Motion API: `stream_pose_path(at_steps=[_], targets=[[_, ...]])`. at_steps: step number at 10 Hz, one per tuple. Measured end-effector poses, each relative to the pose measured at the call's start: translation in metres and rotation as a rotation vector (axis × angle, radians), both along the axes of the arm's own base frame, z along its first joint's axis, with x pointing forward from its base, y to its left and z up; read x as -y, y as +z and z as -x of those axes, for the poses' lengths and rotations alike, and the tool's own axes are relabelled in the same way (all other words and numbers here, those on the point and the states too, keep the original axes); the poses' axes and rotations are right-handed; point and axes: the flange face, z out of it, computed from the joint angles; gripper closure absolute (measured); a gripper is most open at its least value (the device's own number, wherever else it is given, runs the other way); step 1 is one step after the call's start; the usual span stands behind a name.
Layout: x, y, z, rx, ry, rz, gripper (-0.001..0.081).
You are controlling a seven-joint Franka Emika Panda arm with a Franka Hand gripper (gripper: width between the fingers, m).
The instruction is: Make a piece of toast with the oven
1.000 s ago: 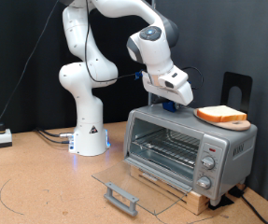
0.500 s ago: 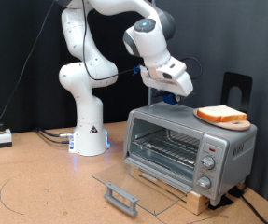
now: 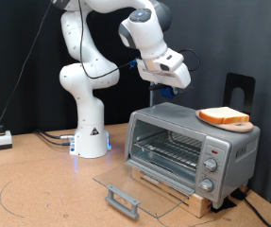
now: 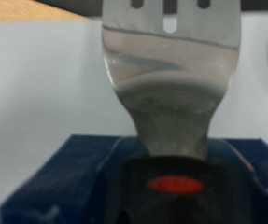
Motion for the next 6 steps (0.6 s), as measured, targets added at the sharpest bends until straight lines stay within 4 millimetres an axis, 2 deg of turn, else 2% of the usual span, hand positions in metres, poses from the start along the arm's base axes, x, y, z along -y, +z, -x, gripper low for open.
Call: stream_pose_path(at_steps=[2, 5, 6], targets=[[0.028, -0.002, -0.016, 0.063, -0.074, 0.046, 0.0394], [0.067, 0.001, -0.037, 0.127, -0.034, 0.196, 0.0394], [0.074, 0.001, -0.043, 0.136, -0.010, 0.211, 0.0394]])
